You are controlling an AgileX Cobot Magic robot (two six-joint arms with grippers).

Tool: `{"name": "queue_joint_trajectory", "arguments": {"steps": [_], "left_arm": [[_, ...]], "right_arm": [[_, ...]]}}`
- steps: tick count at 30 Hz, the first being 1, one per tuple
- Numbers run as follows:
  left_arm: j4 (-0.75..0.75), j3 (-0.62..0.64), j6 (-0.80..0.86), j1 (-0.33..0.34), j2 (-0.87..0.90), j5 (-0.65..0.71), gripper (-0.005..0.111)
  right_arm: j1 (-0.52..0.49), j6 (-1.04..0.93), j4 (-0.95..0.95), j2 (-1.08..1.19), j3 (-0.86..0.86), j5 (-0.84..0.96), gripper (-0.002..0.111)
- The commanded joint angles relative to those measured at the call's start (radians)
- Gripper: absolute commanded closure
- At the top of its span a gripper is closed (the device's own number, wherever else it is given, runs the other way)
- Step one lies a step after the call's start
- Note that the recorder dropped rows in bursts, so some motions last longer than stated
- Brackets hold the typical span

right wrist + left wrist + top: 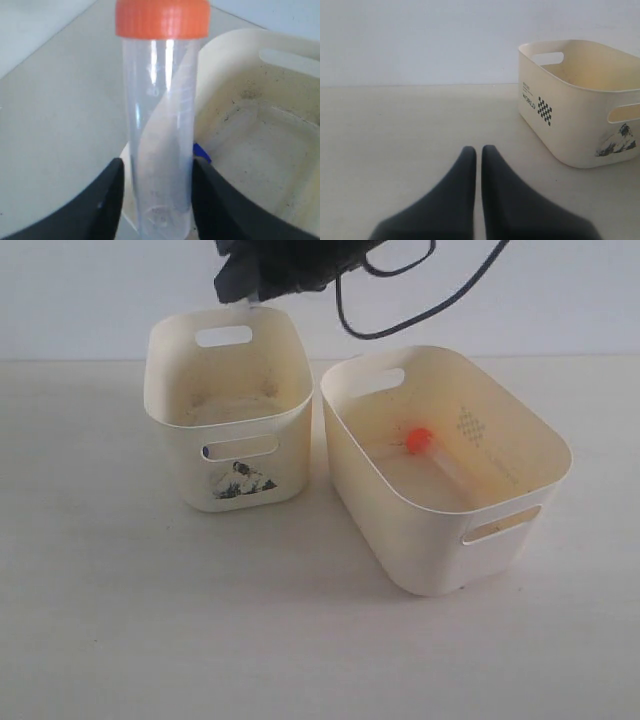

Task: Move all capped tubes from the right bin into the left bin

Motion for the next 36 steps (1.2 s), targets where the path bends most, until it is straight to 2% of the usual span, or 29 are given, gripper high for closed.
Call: {"name": "queue_joint_trajectory", "arguments": {"steps": [1, 4, 9, 12, 16, 25, 36], "left_arm": [[0.000, -0.003, -0.008, 0.001, -0.003, 0.000, 0.102], [0.000, -0.003, -0.008, 0.001, -0.003, 0.000, 0.102], [0.000, -0.003, -0.008, 0.001, -0.003, 0.000, 0.102], [0.000, -0.003, -0.008, 0.001, -0.003, 0.000, 0.102], [0.000, -0.003, -0.008, 0.001, -0.003, 0.000, 0.102], [0.000, -0.003, -0.008, 0.001, -0.003, 0.000, 0.102], [0.000, -0.003, -0.008, 0.001, -0.003, 0.000, 0.102]], "right_arm": [[0.006, 0.079, -0.009, 0.034, -0.003, -0.046, 0.069], [-0.010, 0.150, -0.095, 0.018, -0.006, -0.037, 0.110], [-0.066, 0.169, -0.216, -0.062, -0.008, 0.057, 0.109], [-0.128, 0.265, -0.377, -0.128, -0.008, 0.243, 0.109], [-0.171, 0.297, -0.534, -0.120, -0.006, 0.424, 0.109], [-0.184, 0.298, -0.520, -0.013, 0.136, 0.424, 0.109], [-0.184, 0.298, -0.499, 0.066, 0.144, 0.368, 0.109]]}}
